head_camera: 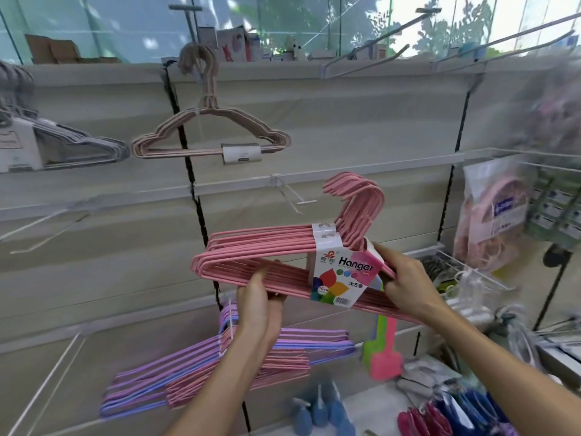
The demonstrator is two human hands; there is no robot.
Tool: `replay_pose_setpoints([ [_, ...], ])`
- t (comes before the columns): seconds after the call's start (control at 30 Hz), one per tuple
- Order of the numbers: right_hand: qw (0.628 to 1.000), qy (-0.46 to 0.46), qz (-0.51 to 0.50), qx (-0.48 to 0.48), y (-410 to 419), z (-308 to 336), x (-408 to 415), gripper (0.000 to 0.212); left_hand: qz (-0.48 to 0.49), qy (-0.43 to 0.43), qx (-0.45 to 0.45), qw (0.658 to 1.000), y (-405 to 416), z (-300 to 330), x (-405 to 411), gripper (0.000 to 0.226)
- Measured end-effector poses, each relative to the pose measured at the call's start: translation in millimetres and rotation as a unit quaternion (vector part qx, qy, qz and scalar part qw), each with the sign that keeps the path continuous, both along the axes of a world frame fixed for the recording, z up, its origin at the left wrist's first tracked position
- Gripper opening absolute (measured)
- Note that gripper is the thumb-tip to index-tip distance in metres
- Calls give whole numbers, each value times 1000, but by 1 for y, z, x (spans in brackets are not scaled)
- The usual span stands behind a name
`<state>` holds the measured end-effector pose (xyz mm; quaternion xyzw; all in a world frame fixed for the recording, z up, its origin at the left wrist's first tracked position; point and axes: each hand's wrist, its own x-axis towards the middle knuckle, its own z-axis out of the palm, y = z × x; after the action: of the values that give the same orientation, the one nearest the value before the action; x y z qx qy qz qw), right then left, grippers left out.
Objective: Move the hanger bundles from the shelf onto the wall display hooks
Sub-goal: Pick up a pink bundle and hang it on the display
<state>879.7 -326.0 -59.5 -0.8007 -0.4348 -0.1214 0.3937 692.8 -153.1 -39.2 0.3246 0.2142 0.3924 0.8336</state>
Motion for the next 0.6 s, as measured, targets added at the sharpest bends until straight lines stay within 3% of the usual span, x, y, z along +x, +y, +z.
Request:
replay_pose_setpoints([
  [0.3,998,-38,33,-46,42,8,55,63,-1,-90,-206,975,27,-2,38,14],
  [0.6,991,-47,105,-69,90,25,96,61,54,-102,-233,966,50,-7,64,10],
])
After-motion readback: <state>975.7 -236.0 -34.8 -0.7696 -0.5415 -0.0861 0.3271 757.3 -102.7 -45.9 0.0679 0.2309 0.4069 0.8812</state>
